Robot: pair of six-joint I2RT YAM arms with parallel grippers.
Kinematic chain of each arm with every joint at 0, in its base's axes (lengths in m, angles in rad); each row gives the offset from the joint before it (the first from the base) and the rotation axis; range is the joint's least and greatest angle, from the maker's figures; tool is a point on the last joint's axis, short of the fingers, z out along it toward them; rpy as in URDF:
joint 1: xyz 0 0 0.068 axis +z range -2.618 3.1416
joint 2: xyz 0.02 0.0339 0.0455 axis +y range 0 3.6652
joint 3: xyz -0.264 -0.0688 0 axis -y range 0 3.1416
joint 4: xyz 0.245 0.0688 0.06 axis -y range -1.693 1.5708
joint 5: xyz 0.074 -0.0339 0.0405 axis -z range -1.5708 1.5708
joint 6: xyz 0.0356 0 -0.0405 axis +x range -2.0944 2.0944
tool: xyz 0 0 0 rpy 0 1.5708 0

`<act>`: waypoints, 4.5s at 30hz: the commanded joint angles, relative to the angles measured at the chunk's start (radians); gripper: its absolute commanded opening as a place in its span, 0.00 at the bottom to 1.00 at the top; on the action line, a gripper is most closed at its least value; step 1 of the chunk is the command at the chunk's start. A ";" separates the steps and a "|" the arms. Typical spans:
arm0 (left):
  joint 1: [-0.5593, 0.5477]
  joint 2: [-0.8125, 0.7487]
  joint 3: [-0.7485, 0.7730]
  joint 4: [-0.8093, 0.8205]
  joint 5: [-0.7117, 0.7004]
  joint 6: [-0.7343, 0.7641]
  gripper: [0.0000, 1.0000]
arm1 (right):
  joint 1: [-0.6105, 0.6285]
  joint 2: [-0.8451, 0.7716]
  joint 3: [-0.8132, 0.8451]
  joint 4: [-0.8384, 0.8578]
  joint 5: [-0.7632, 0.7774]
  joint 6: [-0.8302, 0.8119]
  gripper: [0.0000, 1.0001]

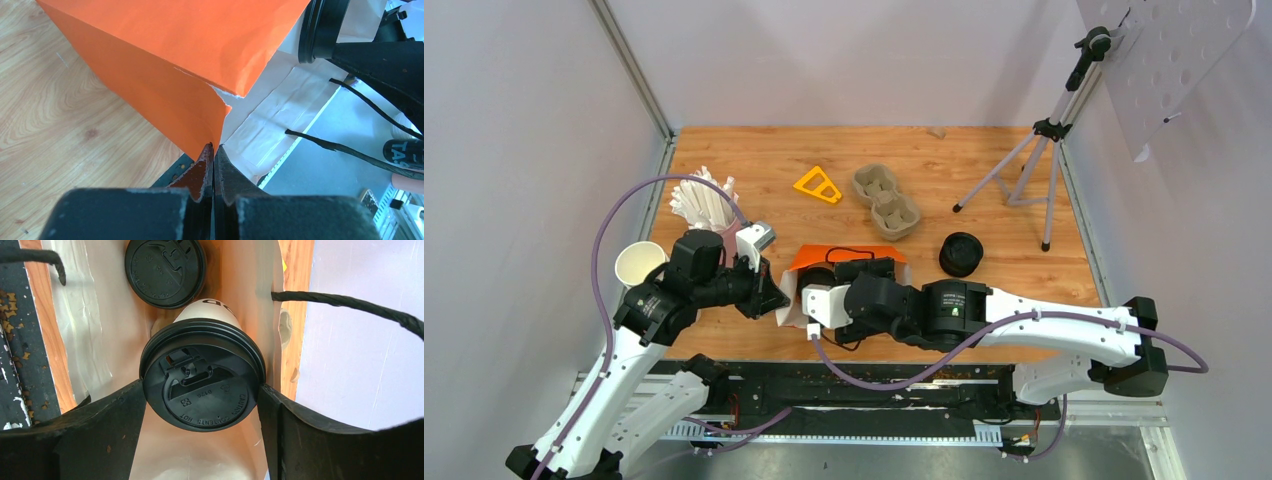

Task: Pack the takeout coffee

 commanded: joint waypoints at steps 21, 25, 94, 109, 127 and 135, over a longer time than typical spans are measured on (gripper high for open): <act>-0.001 0.003 0.002 0.055 0.021 0.032 0.01 | -0.118 0.059 -0.050 0.060 -0.037 -0.178 0.71; -0.001 0.005 0.001 0.060 0.011 0.036 0.01 | -0.131 0.072 -0.056 0.061 -0.062 -0.189 0.71; -0.001 0.025 0.002 0.123 0.041 0.004 0.01 | -0.167 0.166 -0.091 0.077 -0.040 -0.168 0.71; -0.001 0.024 -0.009 0.132 0.056 -0.002 0.01 | -0.176 0.149 -0.208 0.203 -0.020 -0.156 0.71; -0.001 0.030 -0.008 0.134 0.058 -0.001 0.02 | -0.188 0.146 -0.252 0.213 -0.024 -0.116 0.73; -0.001 0.033 -0.008 0.134 0.062 -0.003 0.02 | -0.208 0.154 -0.246 0.220 -0.017 -0.097 0.73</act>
